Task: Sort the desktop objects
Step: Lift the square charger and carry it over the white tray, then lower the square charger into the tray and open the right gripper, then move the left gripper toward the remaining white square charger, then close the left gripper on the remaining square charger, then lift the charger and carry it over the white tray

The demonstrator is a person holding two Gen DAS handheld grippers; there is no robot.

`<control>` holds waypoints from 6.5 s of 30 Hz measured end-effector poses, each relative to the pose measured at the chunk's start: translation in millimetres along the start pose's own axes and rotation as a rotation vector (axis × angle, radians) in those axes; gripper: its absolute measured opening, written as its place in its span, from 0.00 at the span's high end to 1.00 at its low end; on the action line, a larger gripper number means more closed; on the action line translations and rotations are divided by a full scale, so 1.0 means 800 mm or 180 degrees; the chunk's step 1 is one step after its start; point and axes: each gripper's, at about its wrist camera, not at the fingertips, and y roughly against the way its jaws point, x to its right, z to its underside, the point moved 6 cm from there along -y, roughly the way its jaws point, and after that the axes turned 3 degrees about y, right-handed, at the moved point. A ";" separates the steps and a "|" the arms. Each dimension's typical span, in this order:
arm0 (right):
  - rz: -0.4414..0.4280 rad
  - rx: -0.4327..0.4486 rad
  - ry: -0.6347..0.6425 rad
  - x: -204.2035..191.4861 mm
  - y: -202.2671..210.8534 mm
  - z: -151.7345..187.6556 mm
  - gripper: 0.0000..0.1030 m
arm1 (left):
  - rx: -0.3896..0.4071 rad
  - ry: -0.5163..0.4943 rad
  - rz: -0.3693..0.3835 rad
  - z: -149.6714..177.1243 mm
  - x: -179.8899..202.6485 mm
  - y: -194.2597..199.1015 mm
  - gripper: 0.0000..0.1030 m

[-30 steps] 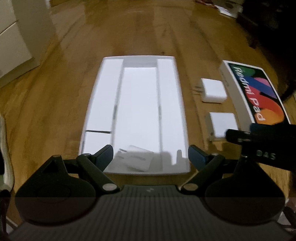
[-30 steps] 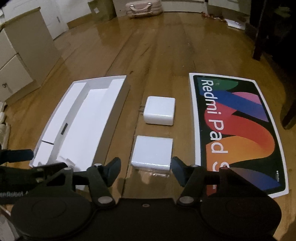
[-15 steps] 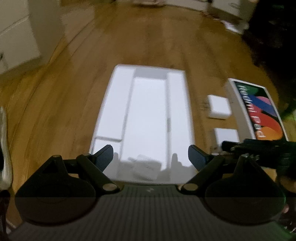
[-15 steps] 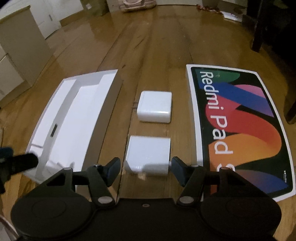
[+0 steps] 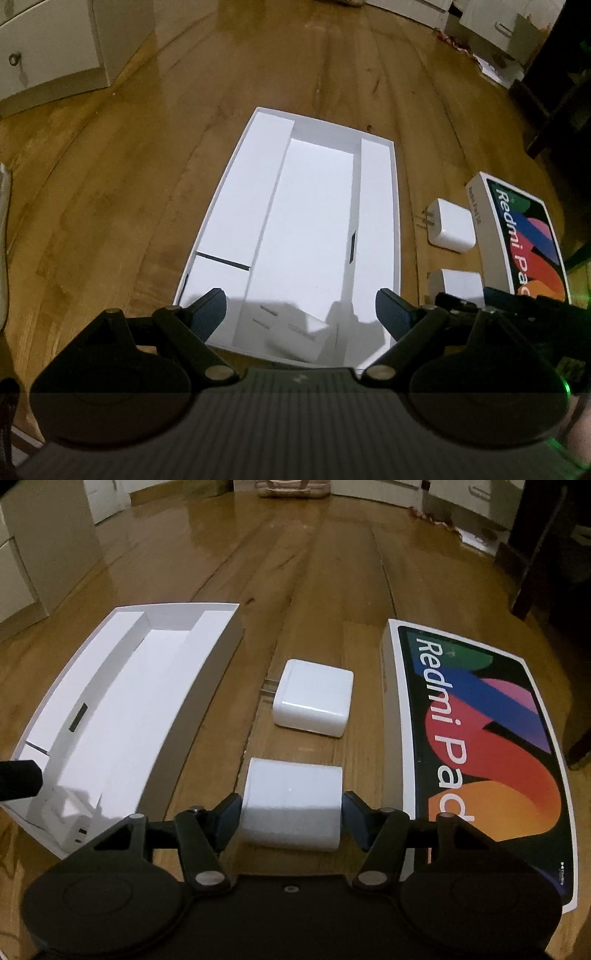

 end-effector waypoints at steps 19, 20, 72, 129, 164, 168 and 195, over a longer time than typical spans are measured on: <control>-0.0610 0.0750 0.0100 -0.076 0.056 -0.028 0.39 | 0.0392 0.0193 -0.0055 -0.028 -0.032 0.053 0.14; -0.0644 0.0742 0.0119 -0.081 0.053 -0.026 0.39 | 0.0391 0.0195 -0.0055 -0.028 -0.033 0.053 0.14; -0.0113 -0.0167 -0.0738 -0.002 0.047 -0.011 0.23 | 0.0129 -0.0334 -0.0454 -0.002 0.044 0.007 0.15; -0.0129 0.0153 -0.2278 0.189 0.041 0.013 0.22 | 0.0276 -0.1485 0.0145 -0.030 0.244 -0.129 0.17; -0.0179 0.0103 -0.2274 0.181 0.041 0.012 0.22 | 0.0247 -0.1394 0.0112 -0.007 0.216 -0.123 0.42; -0.0163 0.0083 -0.2277 0.181 0.039 0.013 0.22 | 0.0266 -0.1361 0.0103 -0.008 0.214 -0.126 0.46; -0.0204 0.0124 -0.2301 0.178 0.047 0.013 0.21 | 0.0254 -0.1186 0.0102 -0.002 0.198 -0.093 0.48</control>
